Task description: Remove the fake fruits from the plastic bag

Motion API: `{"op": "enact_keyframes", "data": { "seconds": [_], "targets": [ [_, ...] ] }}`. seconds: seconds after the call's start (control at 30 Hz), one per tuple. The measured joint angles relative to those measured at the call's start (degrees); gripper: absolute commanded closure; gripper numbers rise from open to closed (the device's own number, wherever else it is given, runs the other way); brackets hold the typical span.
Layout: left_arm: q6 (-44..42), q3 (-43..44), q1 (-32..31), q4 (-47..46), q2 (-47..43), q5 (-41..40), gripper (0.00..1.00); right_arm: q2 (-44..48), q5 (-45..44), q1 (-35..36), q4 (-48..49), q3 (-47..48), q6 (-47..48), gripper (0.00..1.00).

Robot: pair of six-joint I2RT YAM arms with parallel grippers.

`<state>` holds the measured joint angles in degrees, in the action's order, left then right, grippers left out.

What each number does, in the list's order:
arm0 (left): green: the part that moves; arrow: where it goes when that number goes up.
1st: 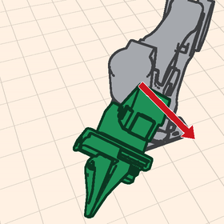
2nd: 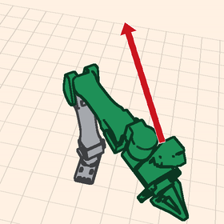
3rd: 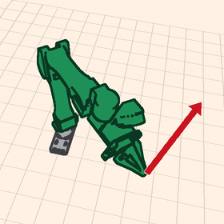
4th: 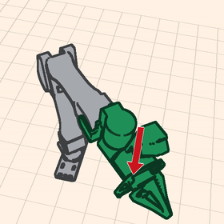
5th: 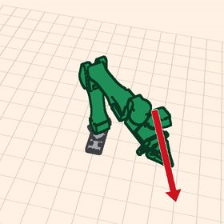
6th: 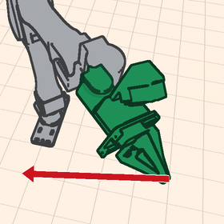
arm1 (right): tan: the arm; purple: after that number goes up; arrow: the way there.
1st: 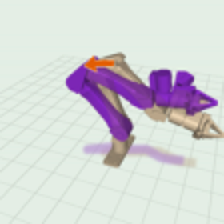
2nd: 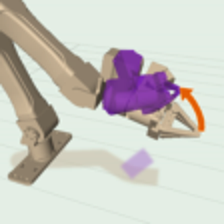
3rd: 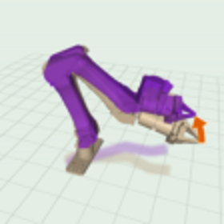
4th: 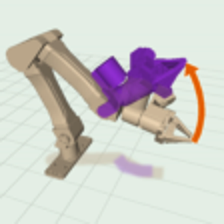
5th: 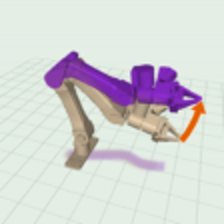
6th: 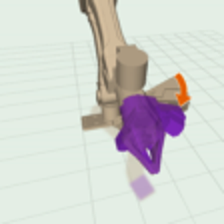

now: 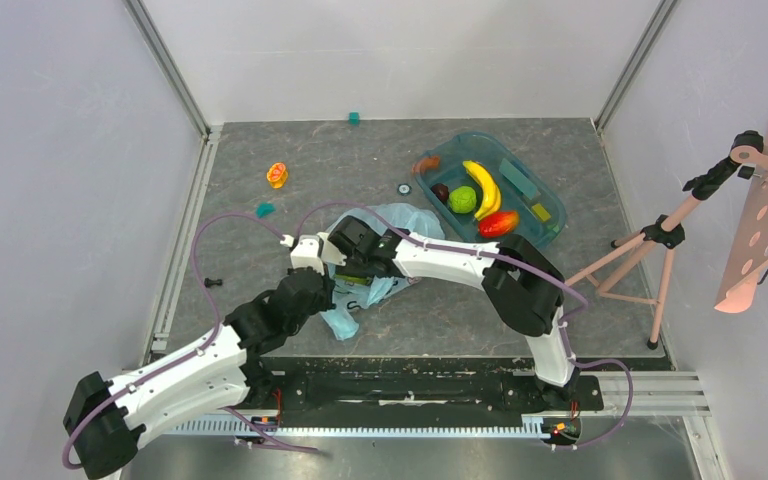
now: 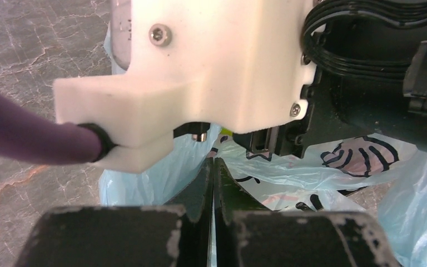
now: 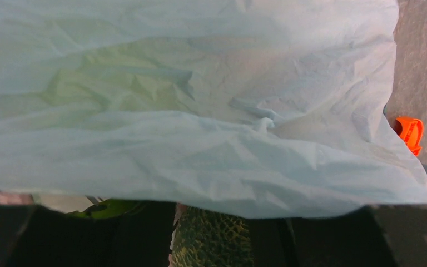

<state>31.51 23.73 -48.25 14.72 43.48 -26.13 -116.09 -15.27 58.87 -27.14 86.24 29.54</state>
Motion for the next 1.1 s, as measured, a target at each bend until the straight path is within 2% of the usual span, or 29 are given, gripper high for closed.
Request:
{"op": "enact_keyframes", "data": {
  "seconds": [0.23,0.43,0.57,0.73,0.8,0.97,1.1],
  "targets": [
    [0.20,-1.70,0.00,-0.68,0.52,-1.03,0.98,-1.42,-4.68,0.02,0.00,0.00,1.20,0.49],
    [0.24,-2.69,0.00,-1.53,1.40,-1.29,0.98,-2.64,-7.82,-0.22,0.09,0.00,2.08,0.55],
    [0.24,-2.71,0.00,-1.62,1.38,-1.36,0.98,-3.06,-9.29,-0.50,0.09,0.00,2.34,0.66],
    [0.26,-2.91,0.00,-1.62,0.96,-1.40,0.98,-3.15,-10.67,-1.07,0.17,0.00,2.89,0.91],
    [0.26,-3.10,0.00,-1.62,0.72,-1.40,0.98,-3.15,-10.78,-1.29,0.26,0.00,2.89,0.99],
    [0.39,-3.52,0.00,-1.60,0.59,-1.40,0.98,-2.62,-9.77,-1.36,0.20,-0.07,2.25,1.00],
    [0.42,-3.52,0.00,-1.62,0.46,-1.40,0.98,1.46,-6.49,-1.36,-0.26,-1.09,1.38,1.00]
  ]
}}
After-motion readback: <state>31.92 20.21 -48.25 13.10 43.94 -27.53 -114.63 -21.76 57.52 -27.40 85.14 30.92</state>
